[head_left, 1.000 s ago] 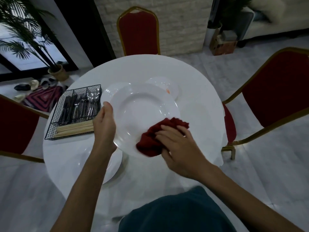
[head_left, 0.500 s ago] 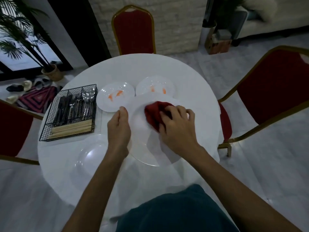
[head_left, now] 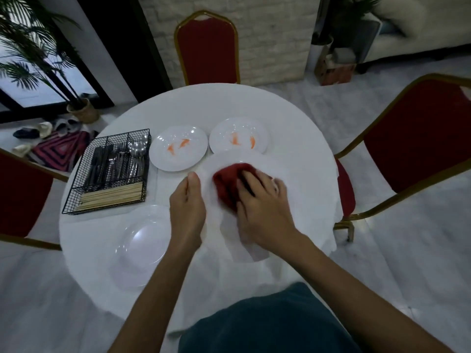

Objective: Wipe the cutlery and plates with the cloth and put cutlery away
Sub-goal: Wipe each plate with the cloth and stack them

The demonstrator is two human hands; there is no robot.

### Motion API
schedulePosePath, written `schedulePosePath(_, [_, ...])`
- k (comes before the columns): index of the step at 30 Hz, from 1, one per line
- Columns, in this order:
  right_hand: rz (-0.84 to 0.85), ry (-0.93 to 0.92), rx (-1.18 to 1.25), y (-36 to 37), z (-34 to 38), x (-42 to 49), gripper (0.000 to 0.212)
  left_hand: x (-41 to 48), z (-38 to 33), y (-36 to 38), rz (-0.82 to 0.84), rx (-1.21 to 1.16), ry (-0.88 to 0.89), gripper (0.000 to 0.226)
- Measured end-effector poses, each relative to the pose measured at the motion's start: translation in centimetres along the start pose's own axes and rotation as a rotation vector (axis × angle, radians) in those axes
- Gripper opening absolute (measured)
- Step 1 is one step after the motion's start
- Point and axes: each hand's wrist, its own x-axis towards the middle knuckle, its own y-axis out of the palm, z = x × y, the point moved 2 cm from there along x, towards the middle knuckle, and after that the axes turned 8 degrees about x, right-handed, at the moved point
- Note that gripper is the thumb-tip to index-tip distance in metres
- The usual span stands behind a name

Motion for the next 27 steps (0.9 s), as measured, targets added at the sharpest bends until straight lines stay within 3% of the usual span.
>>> schedulePosePath(4, [0.050,-0.037,-0.110,0.3,-0.3,-2.3,0.029,2.2,-0.1,-2.6,-0.047,-0.054,-0.070,0.039])
schedulePosePath(9, [0.161,-0.284,0.190,0.8,4.1,-3.7,0.037,0.8,0.7,-0.8,-0.064,-0.005,-0.053,0.042])
schedulePosePath(11, [0.140,-0.244,0.203,0.6,3.7,-1.7,0.041,-0.6,1.1,0.3,-0.053,0.026,-0.028,0.047])
schedulePosePath(15, [0.054,-0.119,-0.002,0.4,-0.1,0.4,0.051,-1.0,1.2,-0.6,-0.077,-0.044,-0.021,0.050])
schedulePosePath(18, [0.098,-0.127,-0.154,0.0,-0.6,-1.4,0.038,0.3,0.3,-2.6,-0.124,-0.111,-0.081,0.041])
schedulePosePath(22, [0.217,-0.248,0.043,1.0,3.0,-4.3,0.044,1.4,-0.1,-2.8,-0.114,-0.126,-0.067,0.037])
schedulePosePath(24, [0.199,-0.296,0.160,1.4,4.1,-3.9,0.046,0.7,0.2,-1.4,-0.085,-0.072,-0.055,0.038])
schedulePosePath(27, [0.094,-0.266,0.131,1.4,3.0,-1.1,0.053,-0.7,0.9,0.3,-0.050,-0.042,-0.025,0.051])
